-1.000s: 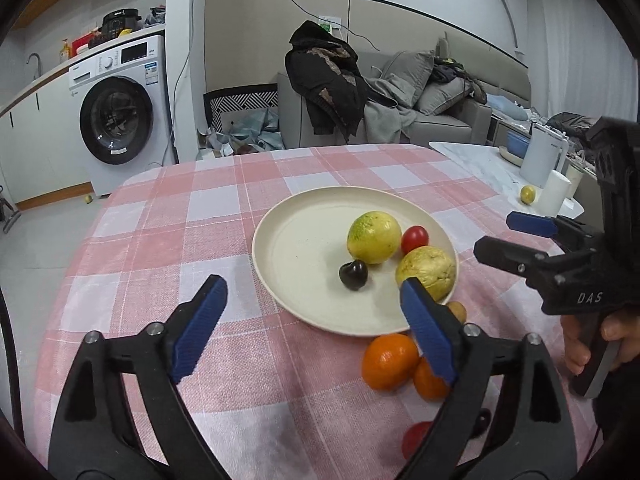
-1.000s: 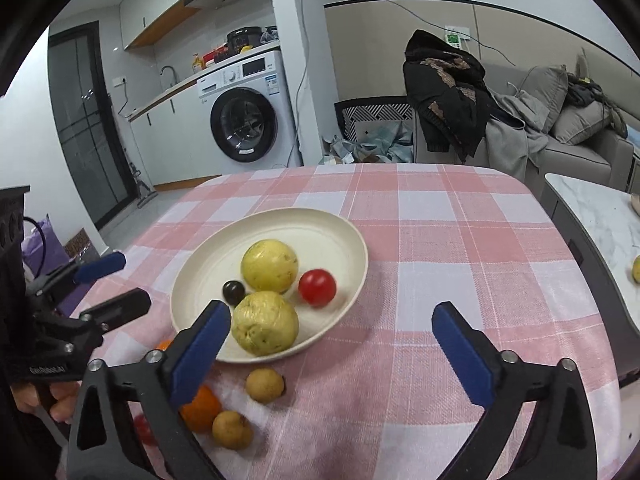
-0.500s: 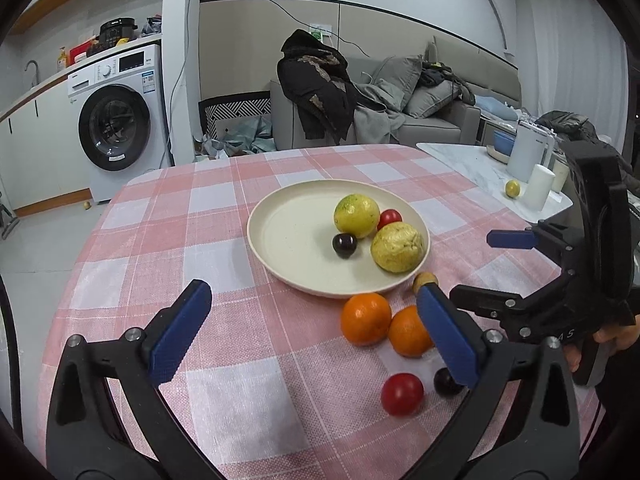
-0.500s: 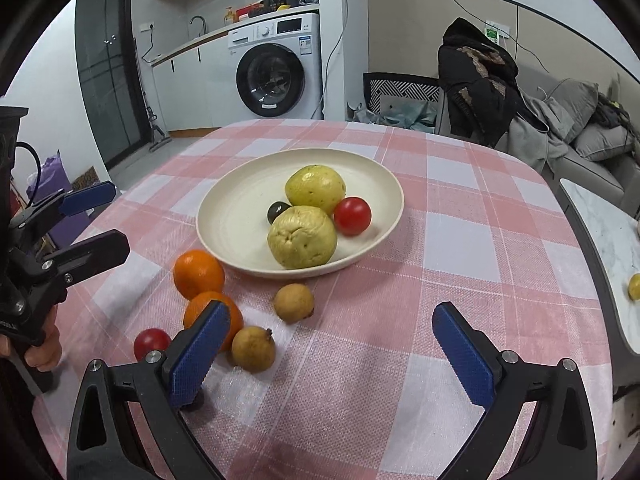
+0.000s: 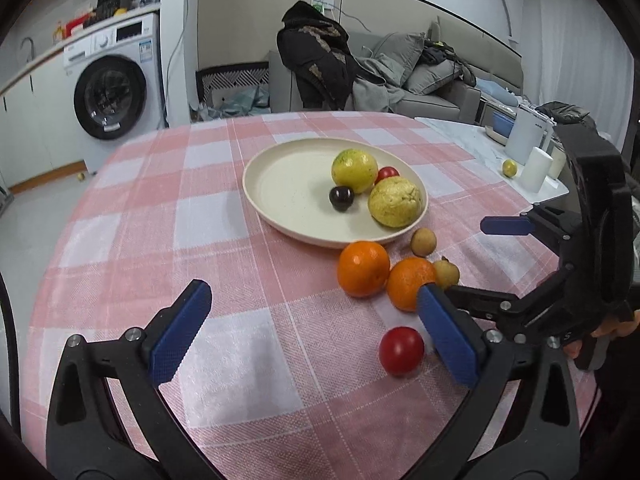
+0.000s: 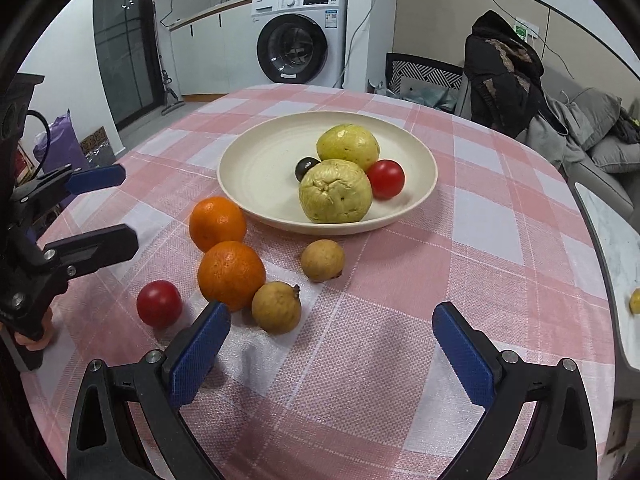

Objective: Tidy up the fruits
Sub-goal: 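Withdraw both tools from the plate toward the remaining fruit, then grasp the small brown round fruit with the right tool while the left tool grasps the red tomato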

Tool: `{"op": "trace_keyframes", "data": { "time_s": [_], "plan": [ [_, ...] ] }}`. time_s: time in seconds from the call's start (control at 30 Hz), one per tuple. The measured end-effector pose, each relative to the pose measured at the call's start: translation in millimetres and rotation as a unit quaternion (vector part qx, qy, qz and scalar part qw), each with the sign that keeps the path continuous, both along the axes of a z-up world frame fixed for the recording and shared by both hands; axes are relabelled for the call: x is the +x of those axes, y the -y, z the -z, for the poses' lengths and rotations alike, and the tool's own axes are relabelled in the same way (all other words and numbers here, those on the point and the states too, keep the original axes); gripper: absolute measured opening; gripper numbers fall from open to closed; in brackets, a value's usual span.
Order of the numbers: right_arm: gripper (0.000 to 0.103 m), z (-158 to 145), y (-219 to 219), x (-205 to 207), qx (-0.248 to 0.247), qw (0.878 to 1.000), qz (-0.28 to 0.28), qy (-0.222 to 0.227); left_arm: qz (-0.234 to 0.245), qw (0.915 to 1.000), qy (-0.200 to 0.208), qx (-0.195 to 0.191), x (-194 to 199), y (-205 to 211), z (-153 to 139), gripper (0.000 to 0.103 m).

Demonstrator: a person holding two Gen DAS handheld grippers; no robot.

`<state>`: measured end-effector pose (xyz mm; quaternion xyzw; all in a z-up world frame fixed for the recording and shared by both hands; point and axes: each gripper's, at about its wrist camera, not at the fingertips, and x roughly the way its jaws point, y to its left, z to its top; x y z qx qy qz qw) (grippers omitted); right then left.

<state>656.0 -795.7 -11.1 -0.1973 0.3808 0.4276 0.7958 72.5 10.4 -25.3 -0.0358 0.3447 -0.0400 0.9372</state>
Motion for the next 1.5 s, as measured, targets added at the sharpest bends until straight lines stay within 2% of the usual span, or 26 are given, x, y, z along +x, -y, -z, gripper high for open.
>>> {"op": "trace_keyframes", "data": {
  "time_s": [0.3,0.5,0.7,1.07,1.27,1.33,1.5],
  "plan": [
    [0.103,5.1,-0.4,11.0,-0.013,1.0,0.017,-0.015,0.01,0.9997,-0.015,0.017,-3.6,8.1,7.6,0.102],
    [0.103,12.4,-11.4,11.6,-0.05,0.998,0.024,0.0,0.021,0.999,-0.018,0.035,-4.2,16.3,10.0,0.102],
    [0.101,11.3,-11.3,15.2,-0.042,0.999,0.024,-0.009,0.029,0.9984,-0.026,0.041,-2.4,20.2,14.2,0.102],
    [0.055,8.1,-13.5,4.0,-0.024,0.999,-0.018,-0.024,0.041,0.997,-0.046,0.047,1.3,24.0,21.0,0.102],
    [0.036,5.8,-13.6,-4.3,-0.014,0.999,-0.038,-0.029,0.049,0.9957,-0.061,0.05,3.8,27.0,26.2,0.102],
    [0.032,5.1,-13.3,-6.1,-0.011,0.999,-0.042,-0.03,0.052,0.9956,-0.061,0.05,3.7,27.6,26.5,0.102],
    [0.03,0.6,-9.9,-9.1,0.005,0.999,-0.042,-0.019,0.061,0.9945,-0.07,0.049,4.9,29.4,29.5,0.102]
  ]
}}
